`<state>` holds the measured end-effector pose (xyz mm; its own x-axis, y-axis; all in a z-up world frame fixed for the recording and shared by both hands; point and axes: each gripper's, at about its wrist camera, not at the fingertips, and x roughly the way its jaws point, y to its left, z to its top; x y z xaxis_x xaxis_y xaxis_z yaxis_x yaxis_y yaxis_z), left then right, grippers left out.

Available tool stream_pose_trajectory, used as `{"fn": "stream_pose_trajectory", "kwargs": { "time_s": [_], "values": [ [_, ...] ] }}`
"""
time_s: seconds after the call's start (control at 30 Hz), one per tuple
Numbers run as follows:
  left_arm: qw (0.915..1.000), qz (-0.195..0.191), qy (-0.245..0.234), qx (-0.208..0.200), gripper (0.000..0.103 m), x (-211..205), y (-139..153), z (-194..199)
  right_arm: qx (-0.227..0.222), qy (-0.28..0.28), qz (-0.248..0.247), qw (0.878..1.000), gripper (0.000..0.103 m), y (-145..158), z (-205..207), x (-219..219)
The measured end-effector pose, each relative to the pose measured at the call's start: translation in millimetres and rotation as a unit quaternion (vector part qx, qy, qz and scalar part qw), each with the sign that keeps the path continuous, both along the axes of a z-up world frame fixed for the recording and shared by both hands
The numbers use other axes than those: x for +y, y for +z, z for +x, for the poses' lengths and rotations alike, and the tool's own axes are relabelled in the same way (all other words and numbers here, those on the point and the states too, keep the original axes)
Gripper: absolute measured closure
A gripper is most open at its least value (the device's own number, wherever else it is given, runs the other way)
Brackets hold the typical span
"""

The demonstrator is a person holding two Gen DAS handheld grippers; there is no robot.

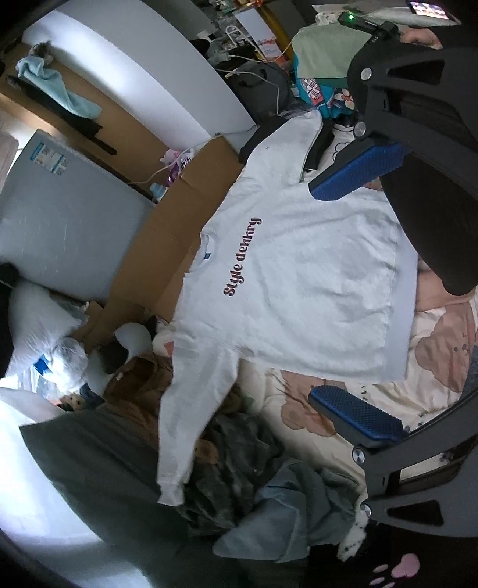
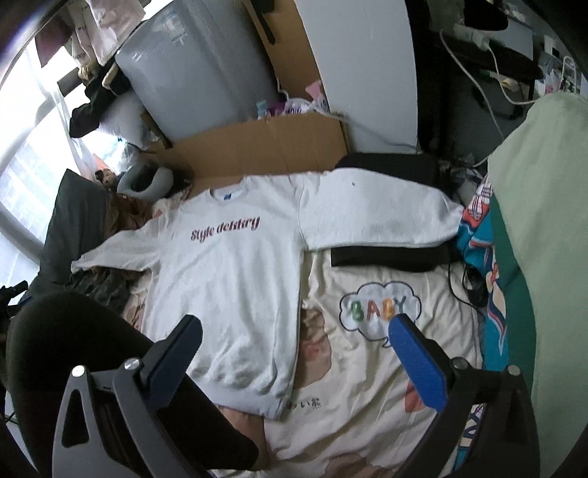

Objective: Fold clothes

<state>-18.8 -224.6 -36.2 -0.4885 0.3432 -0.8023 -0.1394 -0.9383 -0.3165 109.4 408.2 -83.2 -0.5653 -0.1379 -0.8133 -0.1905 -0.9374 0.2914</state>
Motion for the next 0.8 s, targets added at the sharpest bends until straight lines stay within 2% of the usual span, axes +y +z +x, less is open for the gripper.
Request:
{"fn": "stream_pose_trajectory", "kwargs": {
  "time_s": [0.1,0.23,0.33,0.53,0.8],
  "values": [
    [0.9998,0.02,-0.003,0.008,0.002,5,13,-3,0.005,-0.007,-0.003,1.0,0.001,10,-1,5],
    [0.9992,0.024,-0.004,0.03,0.002,11,30,-4,0.015,-0.013,0.005,1.0,0.001,26,0,13],
    [0.9989,0.04,-0.006,0.023,0.002,13,35,-7,0.031,-0.019,0.013,0.999,0.001,39,3,20],
    [0.9989,0.028,-0.036,0.015,0.002,29,42,-10,0.04,-0.017,0.018,0.999,0.001,48,6,23],
    [0.9971,0.016,-0.072,0.015,0.002,54,56,-22,0.04,-0.011,0.007,0.999,0.001,42,8,24]
  ]
}}
